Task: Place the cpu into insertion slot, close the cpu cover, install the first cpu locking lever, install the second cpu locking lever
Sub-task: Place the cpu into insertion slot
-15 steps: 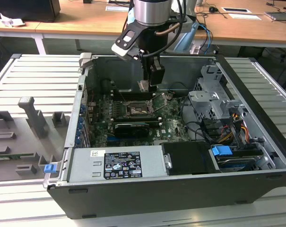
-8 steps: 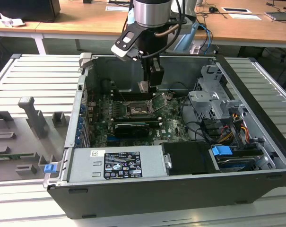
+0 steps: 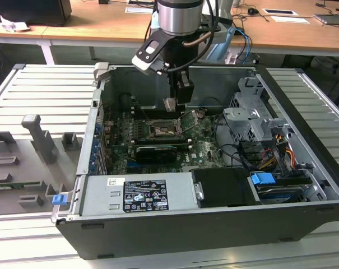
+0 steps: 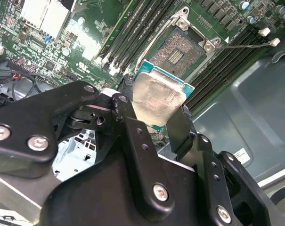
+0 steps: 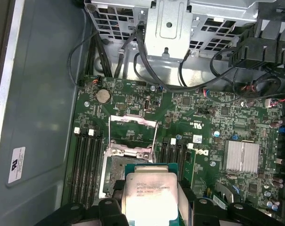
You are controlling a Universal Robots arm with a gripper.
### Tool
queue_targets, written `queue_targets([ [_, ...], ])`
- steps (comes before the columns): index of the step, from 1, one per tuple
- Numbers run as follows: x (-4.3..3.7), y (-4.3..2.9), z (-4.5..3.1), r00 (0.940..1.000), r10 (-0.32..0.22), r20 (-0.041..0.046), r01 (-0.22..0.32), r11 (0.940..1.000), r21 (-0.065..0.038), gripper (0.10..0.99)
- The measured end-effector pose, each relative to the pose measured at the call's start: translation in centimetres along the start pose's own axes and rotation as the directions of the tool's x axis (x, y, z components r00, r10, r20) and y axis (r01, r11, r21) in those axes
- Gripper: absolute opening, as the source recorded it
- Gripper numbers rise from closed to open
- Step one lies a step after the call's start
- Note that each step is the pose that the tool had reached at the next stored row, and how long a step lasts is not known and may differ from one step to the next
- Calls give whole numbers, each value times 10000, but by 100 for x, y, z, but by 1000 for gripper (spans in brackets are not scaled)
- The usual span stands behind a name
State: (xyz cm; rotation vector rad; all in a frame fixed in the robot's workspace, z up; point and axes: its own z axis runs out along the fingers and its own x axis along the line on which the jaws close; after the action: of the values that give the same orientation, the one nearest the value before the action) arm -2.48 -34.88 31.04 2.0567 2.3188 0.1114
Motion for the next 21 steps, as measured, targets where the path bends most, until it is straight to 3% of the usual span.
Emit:
queue_targets([
  [12,-1,-4,44,10000,73,8,-73,10000,-1,529],
  [21,15,-18,116,9990,456,42,-456,9990,-8,529],
])
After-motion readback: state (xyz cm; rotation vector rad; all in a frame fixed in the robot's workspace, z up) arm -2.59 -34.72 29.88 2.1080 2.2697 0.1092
